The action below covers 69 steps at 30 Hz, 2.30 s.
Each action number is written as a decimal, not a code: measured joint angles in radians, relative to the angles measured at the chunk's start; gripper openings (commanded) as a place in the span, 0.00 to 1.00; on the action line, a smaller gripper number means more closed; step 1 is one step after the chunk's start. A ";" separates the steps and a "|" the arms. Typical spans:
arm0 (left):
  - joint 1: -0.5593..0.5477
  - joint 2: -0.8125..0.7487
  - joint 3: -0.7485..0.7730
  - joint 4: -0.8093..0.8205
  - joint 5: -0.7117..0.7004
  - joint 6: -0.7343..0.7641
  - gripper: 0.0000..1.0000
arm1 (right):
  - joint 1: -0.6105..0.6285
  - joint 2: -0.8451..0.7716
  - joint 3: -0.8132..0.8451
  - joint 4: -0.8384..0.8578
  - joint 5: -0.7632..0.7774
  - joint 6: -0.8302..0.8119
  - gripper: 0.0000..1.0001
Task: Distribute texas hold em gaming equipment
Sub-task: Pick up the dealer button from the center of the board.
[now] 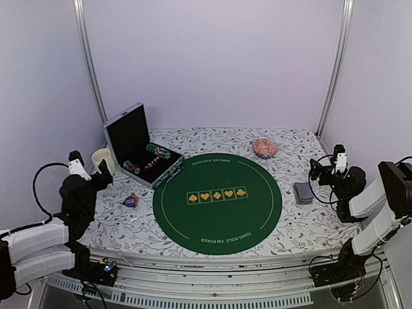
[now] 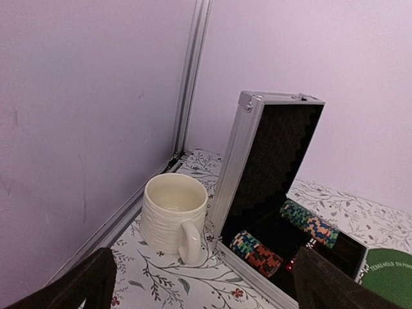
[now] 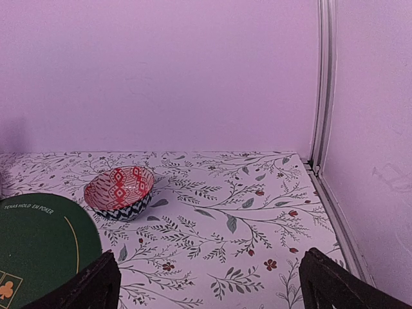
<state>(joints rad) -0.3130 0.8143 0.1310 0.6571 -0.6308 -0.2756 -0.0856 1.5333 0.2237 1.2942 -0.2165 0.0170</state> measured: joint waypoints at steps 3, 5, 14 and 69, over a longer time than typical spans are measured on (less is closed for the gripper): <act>0.000 0.000 0.013 0.010 0.092 0.096 0.98 | 0.000 0.000 0.000 0.000 0.000 0.000 0.99; 0.000 -0.002 0.048 -0.005 0.158 0.140 0.98 | 0.000 0.000 0.000 0.000 0.000 0.000 0.99; 0.000 0.025 0.479 -0.371 0.559 0.189 0.98 | -0.001 -0.232 0.224 -0.400 -0.023 0.024 0.99; -0.426 0.513 0.589 -1.421 0.338 -0.672 0.98 | 0.642 0.098 1.005 -2.082 0.338 0.279 0.99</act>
<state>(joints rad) -0.7395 1.3277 0.7200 -0.7639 -0.2924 -0.9478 0.5564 1.6314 1.2289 -0.7883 0.1211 0.2958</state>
